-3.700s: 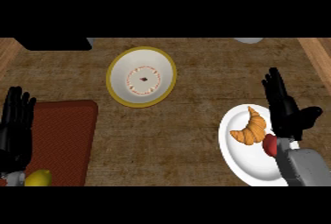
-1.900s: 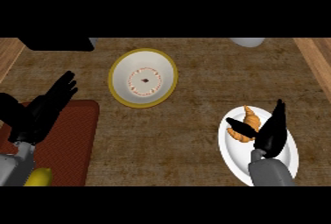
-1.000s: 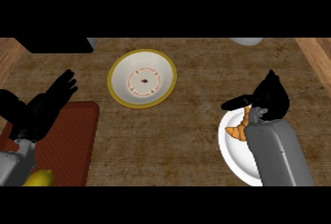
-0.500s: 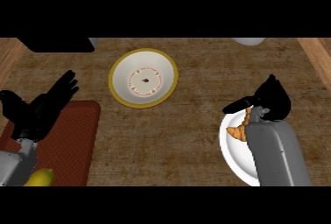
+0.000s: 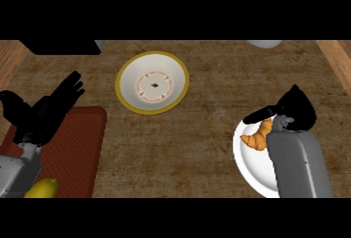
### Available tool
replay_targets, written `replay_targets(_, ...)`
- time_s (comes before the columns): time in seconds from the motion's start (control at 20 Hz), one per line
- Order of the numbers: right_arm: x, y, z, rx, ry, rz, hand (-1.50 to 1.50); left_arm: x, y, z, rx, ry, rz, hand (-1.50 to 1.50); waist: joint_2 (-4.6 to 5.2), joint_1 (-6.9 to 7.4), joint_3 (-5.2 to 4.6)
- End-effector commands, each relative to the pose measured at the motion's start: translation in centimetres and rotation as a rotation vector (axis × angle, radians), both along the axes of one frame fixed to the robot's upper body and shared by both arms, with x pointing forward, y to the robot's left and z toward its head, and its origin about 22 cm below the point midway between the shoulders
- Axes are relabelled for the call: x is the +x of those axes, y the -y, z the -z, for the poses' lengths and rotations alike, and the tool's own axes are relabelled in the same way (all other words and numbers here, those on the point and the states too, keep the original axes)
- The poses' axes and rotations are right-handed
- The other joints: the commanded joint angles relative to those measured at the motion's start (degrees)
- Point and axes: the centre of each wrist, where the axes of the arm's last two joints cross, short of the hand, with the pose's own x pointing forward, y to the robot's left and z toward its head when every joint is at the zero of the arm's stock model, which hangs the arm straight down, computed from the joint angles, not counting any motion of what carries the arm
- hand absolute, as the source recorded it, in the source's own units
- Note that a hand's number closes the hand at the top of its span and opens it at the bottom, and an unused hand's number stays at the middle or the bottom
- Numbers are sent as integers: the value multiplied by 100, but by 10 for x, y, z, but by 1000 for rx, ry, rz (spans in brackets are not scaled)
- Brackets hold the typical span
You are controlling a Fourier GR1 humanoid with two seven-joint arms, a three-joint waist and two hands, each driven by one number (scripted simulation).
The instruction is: Pick the croissant from the plate and place it in the bowl
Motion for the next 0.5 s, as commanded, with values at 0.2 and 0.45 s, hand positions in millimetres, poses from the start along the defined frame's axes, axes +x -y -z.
replay_targets(0.2, 0, 10, 17, 36, -142, 132, -150, 2, 11, 7, 3, 8, 11, 0, 9, 6, 3)
replay_targets(0.45, 13, 13, 26, 62, -168, 145, -150, 5, 2, -7, 8, -3, 16, 0, 18, 39, 3)
